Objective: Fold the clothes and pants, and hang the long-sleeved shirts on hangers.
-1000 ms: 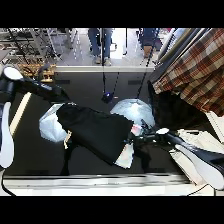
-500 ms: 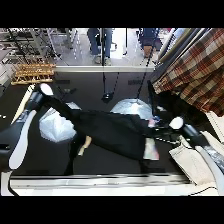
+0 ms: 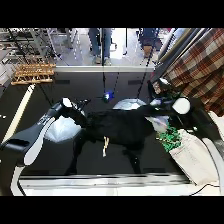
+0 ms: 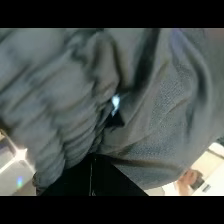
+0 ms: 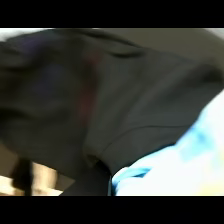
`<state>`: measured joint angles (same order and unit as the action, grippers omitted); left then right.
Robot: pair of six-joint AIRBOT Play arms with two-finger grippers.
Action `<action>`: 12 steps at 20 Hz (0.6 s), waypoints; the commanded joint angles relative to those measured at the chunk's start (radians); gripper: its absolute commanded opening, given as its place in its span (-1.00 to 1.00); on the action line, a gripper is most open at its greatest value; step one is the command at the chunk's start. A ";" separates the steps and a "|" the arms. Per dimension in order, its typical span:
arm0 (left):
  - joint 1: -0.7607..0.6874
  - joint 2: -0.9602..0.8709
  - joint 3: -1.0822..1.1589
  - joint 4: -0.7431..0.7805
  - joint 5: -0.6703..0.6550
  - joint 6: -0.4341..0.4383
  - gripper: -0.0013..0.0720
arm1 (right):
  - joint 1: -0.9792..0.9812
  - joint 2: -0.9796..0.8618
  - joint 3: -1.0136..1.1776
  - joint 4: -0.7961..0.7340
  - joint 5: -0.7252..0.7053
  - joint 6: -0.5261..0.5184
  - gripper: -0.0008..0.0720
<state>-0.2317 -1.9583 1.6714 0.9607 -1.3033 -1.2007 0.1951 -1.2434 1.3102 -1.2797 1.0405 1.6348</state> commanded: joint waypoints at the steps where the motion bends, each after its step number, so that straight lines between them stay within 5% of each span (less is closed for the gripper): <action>1: -0.008 -0.010 -0.003 -0.005 0.035 -0.009 -0.94 | 0.142 -0.151 0.179 0.002 -0.043 0.045 -0.92; 6: 0.011 0.019 -0.003 -0.028 -0.004 -0.051 -0.94 | 0.294 -0.388 0.346 0.001 -0.044 0.053 -0.92; 12: 0.232 0.303 -0.003 -0.035 -0.217 -0.060 -0.94 | 0.304 -0.563 0.360 0.112 -0.098 0.003 -0.91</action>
<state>-0.0921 -1.7714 1.6680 0.9352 -1.4216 -1.2537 0.4854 -1.7260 1.6543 -1.2385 0.9779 1.6833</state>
